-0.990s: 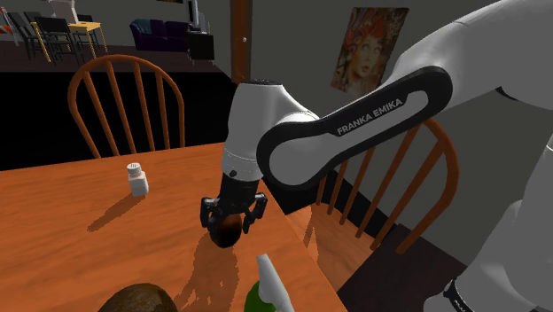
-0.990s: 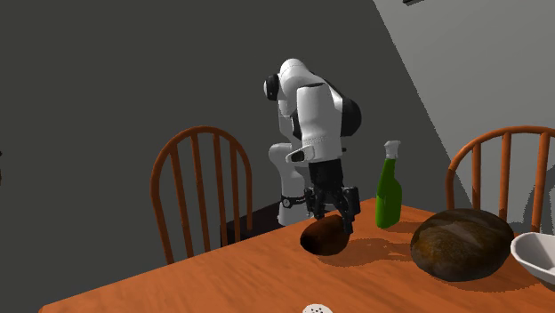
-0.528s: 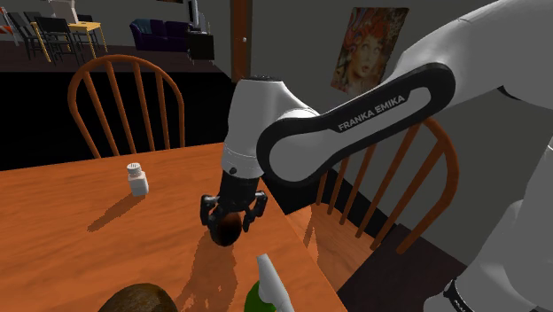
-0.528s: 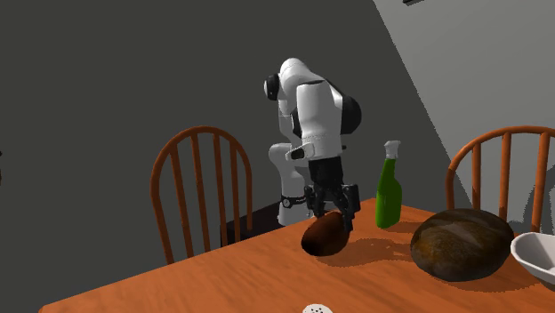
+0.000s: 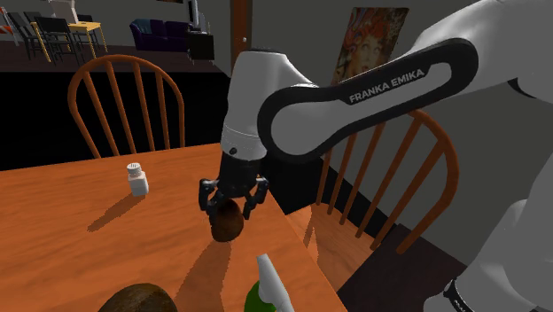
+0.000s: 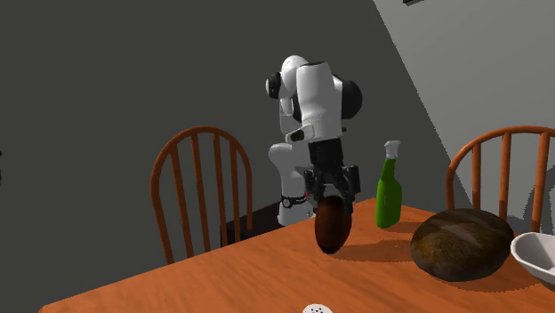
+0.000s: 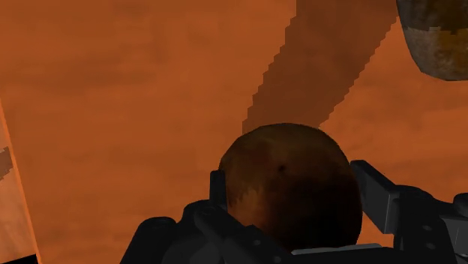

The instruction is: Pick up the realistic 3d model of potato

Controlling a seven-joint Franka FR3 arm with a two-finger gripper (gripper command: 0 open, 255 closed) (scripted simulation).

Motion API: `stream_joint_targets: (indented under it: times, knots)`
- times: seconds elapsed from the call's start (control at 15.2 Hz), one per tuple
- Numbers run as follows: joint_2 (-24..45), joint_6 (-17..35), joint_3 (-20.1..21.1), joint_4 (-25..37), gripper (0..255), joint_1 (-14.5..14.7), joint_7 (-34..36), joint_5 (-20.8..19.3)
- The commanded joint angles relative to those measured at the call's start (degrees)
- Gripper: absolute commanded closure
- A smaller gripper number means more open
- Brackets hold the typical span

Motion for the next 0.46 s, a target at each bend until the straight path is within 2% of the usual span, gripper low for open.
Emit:
stream_joint_targets:
  times: [0.0,0.4]
  knots:
    - [-0.6,-1.5,0.1,1.0,255,-0.1,0.0,0.3]
    - [-1.7,-4.5,0.1,3.1,255,-0.3,0.0,0.8]
